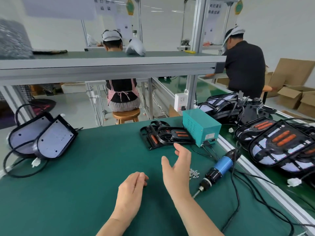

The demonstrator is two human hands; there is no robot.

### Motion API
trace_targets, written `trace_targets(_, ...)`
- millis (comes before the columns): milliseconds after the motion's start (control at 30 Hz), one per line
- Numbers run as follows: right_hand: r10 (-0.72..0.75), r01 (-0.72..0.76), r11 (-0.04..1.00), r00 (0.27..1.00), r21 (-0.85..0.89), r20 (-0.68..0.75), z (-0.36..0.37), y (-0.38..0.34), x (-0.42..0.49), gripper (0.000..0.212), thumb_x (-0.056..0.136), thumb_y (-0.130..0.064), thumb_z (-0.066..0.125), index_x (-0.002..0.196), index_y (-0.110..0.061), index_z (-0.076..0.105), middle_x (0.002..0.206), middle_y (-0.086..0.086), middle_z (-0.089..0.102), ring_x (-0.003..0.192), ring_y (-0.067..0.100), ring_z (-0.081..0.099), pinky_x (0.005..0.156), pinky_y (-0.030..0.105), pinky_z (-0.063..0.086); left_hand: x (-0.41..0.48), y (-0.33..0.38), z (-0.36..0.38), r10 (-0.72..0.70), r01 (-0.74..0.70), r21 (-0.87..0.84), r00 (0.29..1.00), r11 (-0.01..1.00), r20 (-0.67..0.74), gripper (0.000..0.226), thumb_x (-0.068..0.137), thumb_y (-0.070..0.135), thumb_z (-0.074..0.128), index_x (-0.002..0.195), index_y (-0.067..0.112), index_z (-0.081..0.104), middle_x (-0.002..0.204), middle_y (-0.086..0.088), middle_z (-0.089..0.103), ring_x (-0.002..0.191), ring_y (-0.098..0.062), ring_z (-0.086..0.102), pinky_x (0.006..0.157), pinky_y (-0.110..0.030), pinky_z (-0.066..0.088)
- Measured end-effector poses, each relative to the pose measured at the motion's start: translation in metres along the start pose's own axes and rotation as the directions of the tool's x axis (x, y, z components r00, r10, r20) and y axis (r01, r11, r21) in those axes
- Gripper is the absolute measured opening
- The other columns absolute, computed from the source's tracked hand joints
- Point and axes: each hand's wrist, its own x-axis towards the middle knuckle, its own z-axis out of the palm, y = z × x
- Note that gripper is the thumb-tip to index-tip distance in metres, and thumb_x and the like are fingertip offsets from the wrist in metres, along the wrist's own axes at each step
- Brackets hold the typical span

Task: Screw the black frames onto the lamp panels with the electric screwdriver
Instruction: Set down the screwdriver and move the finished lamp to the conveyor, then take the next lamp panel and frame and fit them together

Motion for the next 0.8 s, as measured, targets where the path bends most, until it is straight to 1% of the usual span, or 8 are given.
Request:
trace_targets(133, 0.061, -0.053, 0.996, 0.992, -0.070, 0.109, 0.025, 0.009, -0.013, 0.053, 0.092, -0.009, 0.066, 0.140, -0.016, 0.045, 0.128, -0.009, 0.042, 0.126, 0.012, 0.043, 0.106, 0.044, 0.042, 0.001, 0.001, -0.001, 0.025, -0.025, 0.001, 0.999, 1.000, 0.042, 0.036, 0.105, 0.028, 0.044, 0.076, 0.020, 0.064, 0.077, 0.006, 0.067, 0.077, -0.014, 0.061, 0.074, -0.027, 0.050)
trace_targets(233, 0.083, -0.066, 0.992, 0.982, -0.107, 0.172, 0.037, 0.015, -0.021, 0.052, 0.093, -0.008, 0.065, 0.141, -0.015, 0.045, 0.129, -0.008, 0.042, 0.126, 0.014, 0.044, 0.108, 0.037, 0.040, 0.000, 0.006, -0.003, 0.030, -0.029, -0.024, 0.998, 0.999, 0.051, 0.041, 0.104, 0.024, 0.047, 0.064, 0.023, 0.047, 0.060, 0.012, 0.048, 0.060, -0.011, 0.039, 0.058, -0.022, 0.036)
trace_targets(333, 0.072, -0.044, 0.990, 0.974, -0.132, 0.213, 0.041, 0.021, -0.025, 0.047, 0.095, -0.008, 0.062, 0.139, -0.013, 0.046, 0.128, -0.006, 0.044, 0.123, 0.015, 0.047, 0.104, 0.031, 0.039, 0.000, 0.008, -0.004, 0.041, -0.041, -0.007, 0.998, 0.999, 0.045, 0.046, 0.104, 0.023, 0.049, 0.059, 0.029, 0.041, 0.059, 0.016, 0.048, 0.058, -0.007, 0.037, 0.059, -0.019, 0.033)
trace_targets(467, 0.070, -0.038, 0.990, 0.971, -0.139, 0.230, 0.042, 0.025, -0.024, 0.036, 0.097, -0.003, 0.058, 0.131, -0.013, 0.052, 0.121, -0.003, 0.052, 0.112, 0.017, 0.053, 0.097, 0.037, 0.044, 0.000, 0.009, -0.004, 0.065, -0.066, 0.033, 0.997, 0.997, 0.040, 0.043, 0.103, 0.024, 0.050, 0.062, 0.025, 0.038, 0.061, 0.017, 0.048, 0.061, -0.007, 0.039, 0.059, -0.019, 0.034)
trace_targets(533, 0.075, -0.039, 0.988, 0.967, -0.150, 0.243, 0.043, 0.026, -0.023, 0.033, 0.097, -0.002, 0.055, 0.128, -0.014, 0.056, 0.117, -0.003, 0.056, 0.107, 0.018, 0.056, 0.094, 0.035, 0.045, 0.000, 0.008, -0.003, 0.083, -0.085, 0.063, 0.996, 0.994, 0.039, 0.040, 0.103, 0.024, 0.050, 0.064, 0.023, 0.040, 0.062, 0.015, 0.047, 0.062, -0.007, 0.039, 0.061, -0.019, 0.034)
trace_targets(633, 0.080, -0.036, 0.985, 0.960, -0.167, 0.267, 0.043, 0.027, -0.023, 0.030, 0.097, 0.001, 0.052, 0.121, -0.014, 0.062, 0.110, -0.005, 0.060, 0.104, 0.017, 0.058, 0.091, 0.030, 0.044, 0.000, 0.009, -0.006, 0.077, -0.082, 0.089, 0.995, 0.993, 0.061, 0.029, 0.101, 0.022, 0.053, 0.071, 0.025, 0.053, 0.071, 0.013, 0.055, 0.067, -0.003, 0.047, 0.066, -0.015, 0.039)
trace_targets(733, 0.072, -0.023, 0.984, 0.958, -0.176, 0.277, 0.043, 0.030, -0.022, 0.030, 0.095, 0.004, 0.053, 0.114, -0.015, 0.065, 0.106, -0.004, 0.063, 0.102, 0.018, 0.060, 0.087, 0.027, 0.043, 0.005, 0.013, -0.016, -0.038, 0.041, -0.029, 0.997, 0.999, 0.072, 0.017, 0.095, 0.025, 0.060, 0.079, 0.028, 0.066, 0.078, 0.012, 0.068, 0.072, 0.001, 0.057, 0.067, -0.012, 0.043)
trace_targets(800, 0.072, -0.026, 0.986, 0.957, -0.164, 0.281, 0.044, 0.031, -0.022, 0.030, 0.094, 0.006, 0.053, 0.112, -0.016, 0.065, 0.105, -0.003, 0.063, 0.099, 0.016, 0.061, 0.081, 0.016, 0.043, 0.015, 0.017, -0.034, -0.105, 0.107, -0.083, 0.994, 0.991, 0.023, 0.010, 0.090, 0.028, 0.065, 0.082, 0.027, 0.070, 0.080, 0.011, 0.071, 0.072, 0.000, 0.061, 0.064, -0.012, 0.044)
